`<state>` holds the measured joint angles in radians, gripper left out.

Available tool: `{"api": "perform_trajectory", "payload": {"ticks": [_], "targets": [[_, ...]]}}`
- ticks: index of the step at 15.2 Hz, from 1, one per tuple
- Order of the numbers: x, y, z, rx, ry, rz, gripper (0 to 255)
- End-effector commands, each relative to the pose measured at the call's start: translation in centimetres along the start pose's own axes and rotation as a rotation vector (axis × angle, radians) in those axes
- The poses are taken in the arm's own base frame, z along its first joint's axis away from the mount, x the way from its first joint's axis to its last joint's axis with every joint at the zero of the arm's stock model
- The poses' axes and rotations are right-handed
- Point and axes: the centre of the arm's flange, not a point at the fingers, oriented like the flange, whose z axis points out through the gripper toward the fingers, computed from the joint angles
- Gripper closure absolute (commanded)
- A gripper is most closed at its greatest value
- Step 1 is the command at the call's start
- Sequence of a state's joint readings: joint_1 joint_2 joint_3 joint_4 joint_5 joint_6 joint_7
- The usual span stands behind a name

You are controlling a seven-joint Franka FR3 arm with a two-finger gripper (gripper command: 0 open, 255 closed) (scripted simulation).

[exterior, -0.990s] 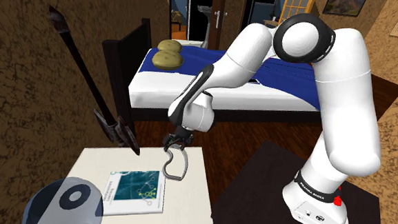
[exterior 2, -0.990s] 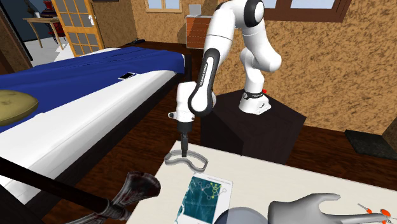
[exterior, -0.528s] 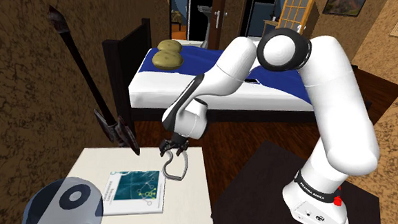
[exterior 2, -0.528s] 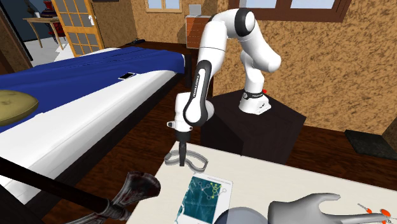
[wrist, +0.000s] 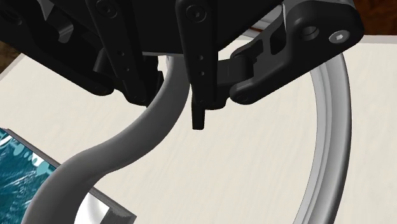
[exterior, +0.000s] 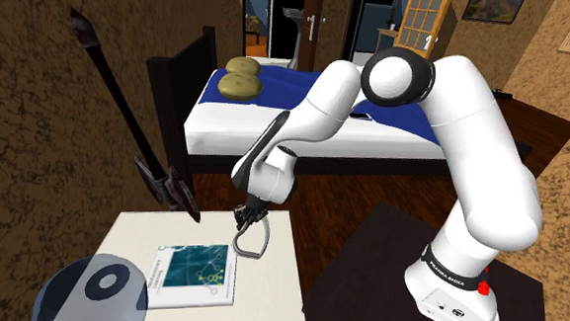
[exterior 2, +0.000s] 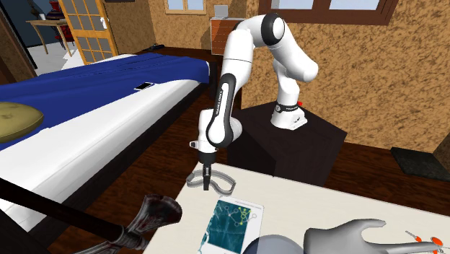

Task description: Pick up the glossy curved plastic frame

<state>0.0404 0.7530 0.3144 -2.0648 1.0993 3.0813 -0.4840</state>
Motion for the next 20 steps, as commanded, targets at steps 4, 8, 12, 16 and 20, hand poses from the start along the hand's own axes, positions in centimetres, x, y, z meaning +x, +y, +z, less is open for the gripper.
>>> {"api": "perform_trajectory", "payload": {"ticks": [4,8,12,16,20], "targets": [[0.0,0.0,0.0,0.000,0.000,0.000,255],[0.0,-0.4,-0.9,0.000,0.000,0.000,255],[0.2,-1.3,-2.9,0.000,0.000,0.000,255],[0.4,-2.1,-4.8,0.000,0.000,0.000,255],[0.6,-2.9,-6.7,0.000,0.000,0.000,255]]}}
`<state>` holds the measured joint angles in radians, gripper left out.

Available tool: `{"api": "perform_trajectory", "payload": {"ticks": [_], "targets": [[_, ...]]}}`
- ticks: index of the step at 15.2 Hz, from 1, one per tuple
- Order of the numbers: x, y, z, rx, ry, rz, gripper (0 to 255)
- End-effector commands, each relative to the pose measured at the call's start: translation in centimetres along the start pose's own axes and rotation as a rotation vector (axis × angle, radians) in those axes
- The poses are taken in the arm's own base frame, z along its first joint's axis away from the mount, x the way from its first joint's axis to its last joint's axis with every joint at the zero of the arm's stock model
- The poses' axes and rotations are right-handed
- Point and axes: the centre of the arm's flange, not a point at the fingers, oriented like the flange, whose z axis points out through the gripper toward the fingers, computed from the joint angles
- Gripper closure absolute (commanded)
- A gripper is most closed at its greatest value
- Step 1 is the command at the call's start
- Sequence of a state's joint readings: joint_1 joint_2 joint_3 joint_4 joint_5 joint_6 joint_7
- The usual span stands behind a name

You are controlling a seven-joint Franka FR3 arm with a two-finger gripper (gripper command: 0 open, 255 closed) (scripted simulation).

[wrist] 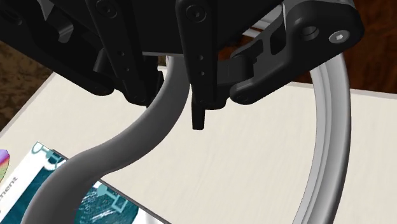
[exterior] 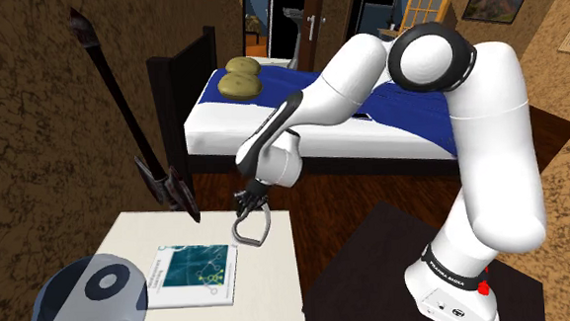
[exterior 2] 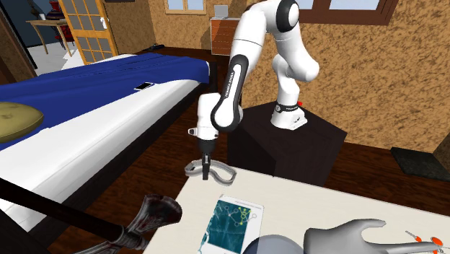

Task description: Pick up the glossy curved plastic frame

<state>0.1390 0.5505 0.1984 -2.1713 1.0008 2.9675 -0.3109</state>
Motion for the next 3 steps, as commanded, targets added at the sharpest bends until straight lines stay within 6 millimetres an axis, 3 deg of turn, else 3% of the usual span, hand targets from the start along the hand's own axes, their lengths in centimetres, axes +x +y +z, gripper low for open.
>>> {"api": "perform_trajectory", "payload": {"ticks": [1,3], "targets": [[0.10,-0.47,-0.98,0.000,0.000,0.000,255],[0.10,-0.50,-1.06,0.000,0.000,0.000,255]]}}
